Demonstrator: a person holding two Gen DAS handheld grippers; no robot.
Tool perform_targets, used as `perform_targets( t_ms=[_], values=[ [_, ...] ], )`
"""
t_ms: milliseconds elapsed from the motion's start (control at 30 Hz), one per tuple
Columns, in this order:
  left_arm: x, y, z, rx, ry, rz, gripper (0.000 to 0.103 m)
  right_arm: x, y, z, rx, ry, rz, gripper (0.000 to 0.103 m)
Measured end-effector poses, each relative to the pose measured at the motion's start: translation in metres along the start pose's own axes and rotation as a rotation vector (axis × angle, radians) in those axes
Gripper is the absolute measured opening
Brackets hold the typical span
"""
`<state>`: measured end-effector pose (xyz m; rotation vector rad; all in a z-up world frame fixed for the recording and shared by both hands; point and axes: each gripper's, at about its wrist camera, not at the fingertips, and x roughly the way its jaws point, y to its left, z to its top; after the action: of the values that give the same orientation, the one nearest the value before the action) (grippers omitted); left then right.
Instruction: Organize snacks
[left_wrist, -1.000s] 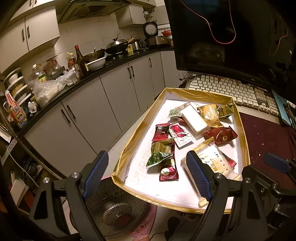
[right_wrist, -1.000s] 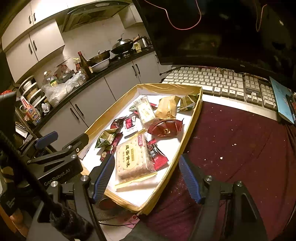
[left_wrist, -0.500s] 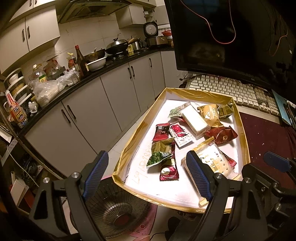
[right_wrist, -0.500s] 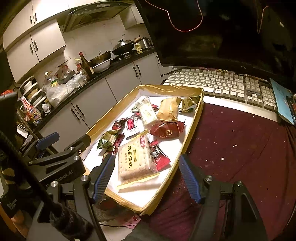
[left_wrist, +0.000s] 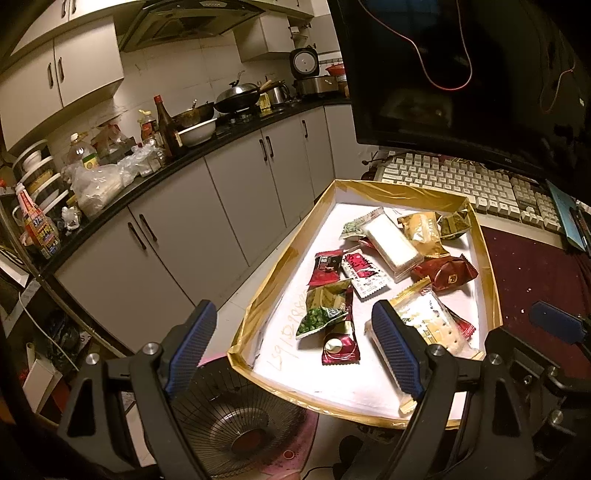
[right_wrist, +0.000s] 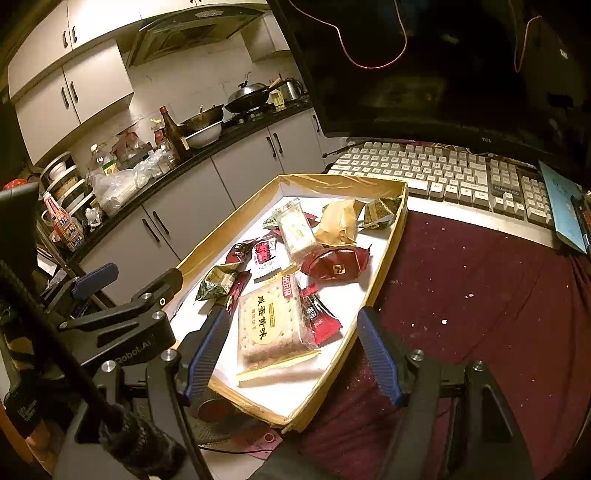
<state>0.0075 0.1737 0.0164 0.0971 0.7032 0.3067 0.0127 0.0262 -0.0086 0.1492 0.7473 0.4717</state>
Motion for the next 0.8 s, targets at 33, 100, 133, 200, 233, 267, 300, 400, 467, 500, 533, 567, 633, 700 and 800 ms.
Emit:
perform_targets(
  t_ms=[33, 100, 133, 200, 233, 267, 300, 400, 467, 500, 533, 567, 633, 700, 800],
  values=[
    [-0.0002, -0.0001, -0.0001, 0.000, -0.001, -0.001, 0.086, 0.0002, 0.0005, 0.0003, 0.000, -0.001, -0.003, 0.072],
    [-0.0001, -0.0003, 0.0001, -0.002, -0.001, -0.002, 0.086, 0.0002, -0.0006, 0.0011, 0.001, -0.005, -0.006, 0.072],
    [0.0001, -0.0002, 0.0002, -0.002, 0.000, -0.002, 0.086, -0.0002, -0.0010, 0.0010, 0.002, -0.006, -0.005, 0.072],
    [0.0006, -0.0003, 0.0005, 0.003, 0.001, -0.002, 0.086, -0.0003, -0.0012, 0.0009, 0.001, -0.004, -0.006, 0.072],
    [0.0007, -0.0010, 0.0008, 0.006, 0.001, -0.003, 0.086, -0.0006, -0.0013, 0.0006, 0.003, -0.007, -0.005, 0.072],
    [0.0008, -0.0019, 0.0007, 0.008, 0.001, -0.003, 0.086, -0.0005, -0.0012, 0.0008, 0.004, -0.008, -0.003, 0.072],
    [0.0011, -0.0025, 0.0017, 0.010, 0.001, -0.004, 0.086, -0.0001, -0.0010, 0.0010, 0.001, -0.005, -0.004, 0.072],
    [0.0014, -0.0030, 0.0029, 0.006, 0.003, -0.008, 0.086, -0.0016, -0.0007, 0.0008, -0.002, -0.007, -0.006, 0.072],
    [0.0013, -0.0029, 0.0028, 0.008, 0.001, -0.005, 0.086, -0.0020, -0.0007, 0.0005, -0.002, -0.007, -0.006, 0.072],
    [0.0013, -0.0027, 0.0033, 0.009, -0.002, -0.002, 0.086, -0.0020, -0.0006, 0.0006, -0.002, -0.007, -0.007, 0.072],
    [0.0012, -0.0023, 0.0033, 0.008, -0.002, -0.001, 0.086, -0.0018, -0.0007, 0.0007, -0.003, -0.008, -0.005, 0.072],
    [0.0016, -0.0015, 0.0034, 0.006, 0.000, -0.003, 0.086, -0.0015, -0.0006, 0.0008, -0.003, -0.008, -0.007, 0.072],
    [0.0021, -0.0001, 0.0039, 0.002, 0.003, -0.011, 0.086, -0.0020, -0.0008, 0.0008, -0.002, -0.007, -0.010, 0.072],
    [0.0019, 0.0017, 0.0041, -0.001, 0.000, -0.007, 0.086, -0.0026, -0.0007, 0.0010, -0.002, -0.006, -0.010, 0.072],
    [0.0017, 0.0022, 0.0038, -0.001, 0.000, -0.006, 0.086, -0.0029, 0.0011, 0.0011, -0.007, -0.002, -0.012, 0.072]
  ],
)
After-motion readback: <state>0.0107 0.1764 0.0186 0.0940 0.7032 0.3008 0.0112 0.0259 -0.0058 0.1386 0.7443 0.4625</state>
